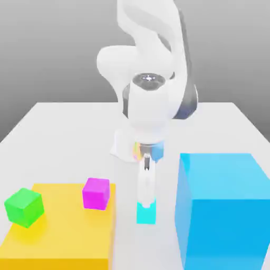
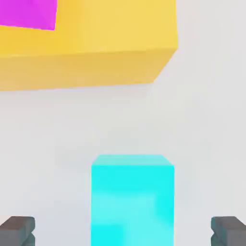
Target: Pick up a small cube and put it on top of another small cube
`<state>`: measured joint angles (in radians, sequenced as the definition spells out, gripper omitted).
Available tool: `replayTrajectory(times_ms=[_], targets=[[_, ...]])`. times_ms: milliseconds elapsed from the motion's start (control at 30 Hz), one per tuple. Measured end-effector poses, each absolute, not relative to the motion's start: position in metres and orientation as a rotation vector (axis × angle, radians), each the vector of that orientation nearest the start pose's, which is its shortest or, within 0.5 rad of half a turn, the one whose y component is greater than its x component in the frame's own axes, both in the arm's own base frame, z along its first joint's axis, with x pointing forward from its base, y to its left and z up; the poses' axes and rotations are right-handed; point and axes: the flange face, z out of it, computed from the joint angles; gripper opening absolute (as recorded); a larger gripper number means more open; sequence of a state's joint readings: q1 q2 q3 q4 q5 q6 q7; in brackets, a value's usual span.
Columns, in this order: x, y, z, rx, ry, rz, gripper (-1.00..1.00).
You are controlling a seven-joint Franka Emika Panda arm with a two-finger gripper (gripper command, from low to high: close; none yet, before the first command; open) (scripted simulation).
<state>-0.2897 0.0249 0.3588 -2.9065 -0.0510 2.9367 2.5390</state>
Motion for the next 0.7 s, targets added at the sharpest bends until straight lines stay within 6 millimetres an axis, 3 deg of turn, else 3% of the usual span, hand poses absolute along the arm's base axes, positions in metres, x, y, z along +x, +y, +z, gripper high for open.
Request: replayTrajectory(times_ms=[333,367,567,700], targets=[[0.335,0.03,0.133,-1.111,2.935,-0.001,0.0],[0.334,0.031,0.129,-1.11,2.937,0.0,-1.0],[0.334,0.031,0.128,-1.109,2.936,0.0,-1.0],[0.338,0.03,0.143,-1.111,2.93,-0.005,-1.0]])
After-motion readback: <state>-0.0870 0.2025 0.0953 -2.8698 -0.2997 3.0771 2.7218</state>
